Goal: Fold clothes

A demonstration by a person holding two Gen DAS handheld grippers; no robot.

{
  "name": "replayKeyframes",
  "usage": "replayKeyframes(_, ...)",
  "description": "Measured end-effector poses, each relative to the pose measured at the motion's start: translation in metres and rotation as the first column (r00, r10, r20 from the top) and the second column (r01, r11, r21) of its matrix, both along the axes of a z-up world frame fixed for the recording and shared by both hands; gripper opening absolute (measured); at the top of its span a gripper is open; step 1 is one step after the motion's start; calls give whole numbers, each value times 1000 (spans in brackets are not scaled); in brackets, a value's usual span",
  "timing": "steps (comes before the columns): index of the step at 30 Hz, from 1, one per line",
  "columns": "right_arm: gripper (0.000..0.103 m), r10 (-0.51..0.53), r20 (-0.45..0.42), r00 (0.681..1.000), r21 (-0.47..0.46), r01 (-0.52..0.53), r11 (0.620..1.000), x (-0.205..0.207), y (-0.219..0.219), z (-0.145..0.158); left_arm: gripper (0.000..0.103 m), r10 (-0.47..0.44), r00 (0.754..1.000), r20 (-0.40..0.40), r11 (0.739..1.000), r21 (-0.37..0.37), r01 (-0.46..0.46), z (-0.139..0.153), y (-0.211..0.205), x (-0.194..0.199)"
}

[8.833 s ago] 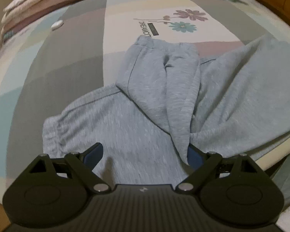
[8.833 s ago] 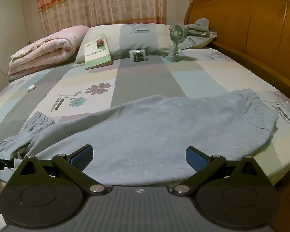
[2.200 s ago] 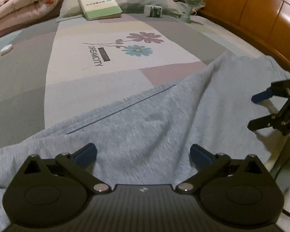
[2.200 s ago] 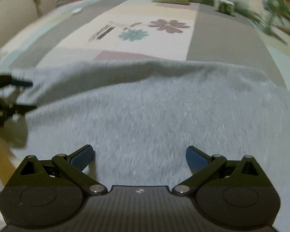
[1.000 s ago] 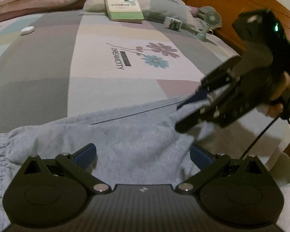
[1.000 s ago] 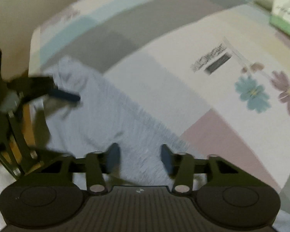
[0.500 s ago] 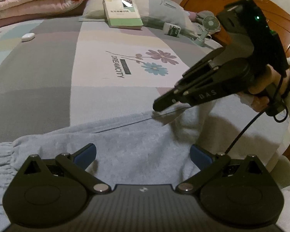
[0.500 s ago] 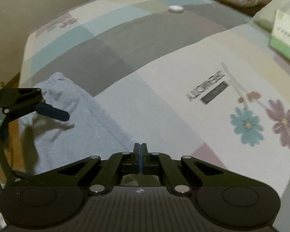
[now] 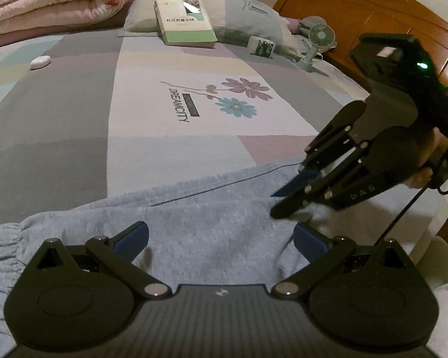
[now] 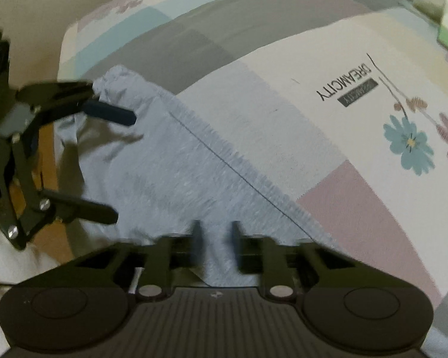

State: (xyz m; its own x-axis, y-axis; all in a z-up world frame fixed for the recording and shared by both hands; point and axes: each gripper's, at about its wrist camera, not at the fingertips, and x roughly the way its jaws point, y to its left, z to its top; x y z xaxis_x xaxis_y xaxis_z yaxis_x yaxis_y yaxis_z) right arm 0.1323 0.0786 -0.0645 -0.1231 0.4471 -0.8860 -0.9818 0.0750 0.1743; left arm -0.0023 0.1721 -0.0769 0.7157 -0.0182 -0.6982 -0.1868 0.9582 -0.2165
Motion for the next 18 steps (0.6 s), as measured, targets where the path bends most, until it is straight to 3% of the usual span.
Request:
replayKeyframes(8, 5, -9, 142, 990, 74, -2, 997, 1, 23, 14, 102, 2, 1000, 17, 1000, 4, -2, 6, 0, -4)
replayKeyframes(13, 9, -60, 118, 991, 70, 52, 996, 11, 31, -3, 102, 14, 1000, 4, 1000, 0, -14, 3, 0, -4)
replayKeyframes(18, 21, -177, 85, 981, 147, 163, 976, 24, -6, 26, 102, 0, 1000, 14, 1000, 11, 0, 8, -4, -2)
